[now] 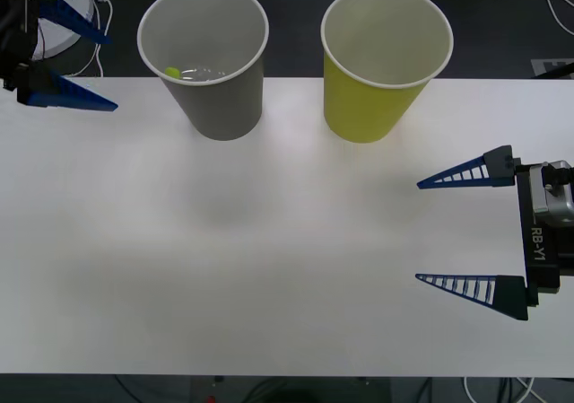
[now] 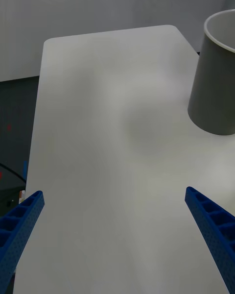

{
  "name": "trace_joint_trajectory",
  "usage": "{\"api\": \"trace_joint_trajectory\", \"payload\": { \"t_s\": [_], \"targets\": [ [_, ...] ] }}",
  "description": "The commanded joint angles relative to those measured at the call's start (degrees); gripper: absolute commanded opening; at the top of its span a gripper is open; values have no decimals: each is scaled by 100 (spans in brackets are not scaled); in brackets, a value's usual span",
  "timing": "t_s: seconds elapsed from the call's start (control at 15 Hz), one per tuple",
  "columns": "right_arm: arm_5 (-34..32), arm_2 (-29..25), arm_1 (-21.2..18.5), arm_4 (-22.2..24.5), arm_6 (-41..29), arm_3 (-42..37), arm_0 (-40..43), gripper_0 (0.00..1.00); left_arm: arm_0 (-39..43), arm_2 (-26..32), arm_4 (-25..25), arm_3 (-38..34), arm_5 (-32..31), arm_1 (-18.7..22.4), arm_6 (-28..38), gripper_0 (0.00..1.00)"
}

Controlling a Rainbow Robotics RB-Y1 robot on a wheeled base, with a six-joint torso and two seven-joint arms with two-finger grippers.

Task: Put the can into the green bin and the plastic bottle into the gray bin

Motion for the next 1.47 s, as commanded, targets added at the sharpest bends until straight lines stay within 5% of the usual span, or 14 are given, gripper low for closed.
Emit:
{"api": "trace_joint_trajectory", "payload": {
  "t_s": [0.07, 0.53, 1.13, 1.47],
  "targets": [
    [0, 0, 0, 0, 0, 0, 0, 100, 457, 133, 319, -3, 203, -2, -515, 100],
    [0, 0, 0, 0, 0, 0, 0, 100, 1538, 256, 1040, -135, 792, -2, -1701, 100],
    [0, 0, 0, 0, 0, 0, 0, 100, 2944, 256, 1216, -1875, 2251, -29, -1482, 100],
    [0, 0, 0, 0, 0, 0, 0, 100, 3322, 256, 1233, -2552, 2348, -29, -1315, 100]
  ]
}}
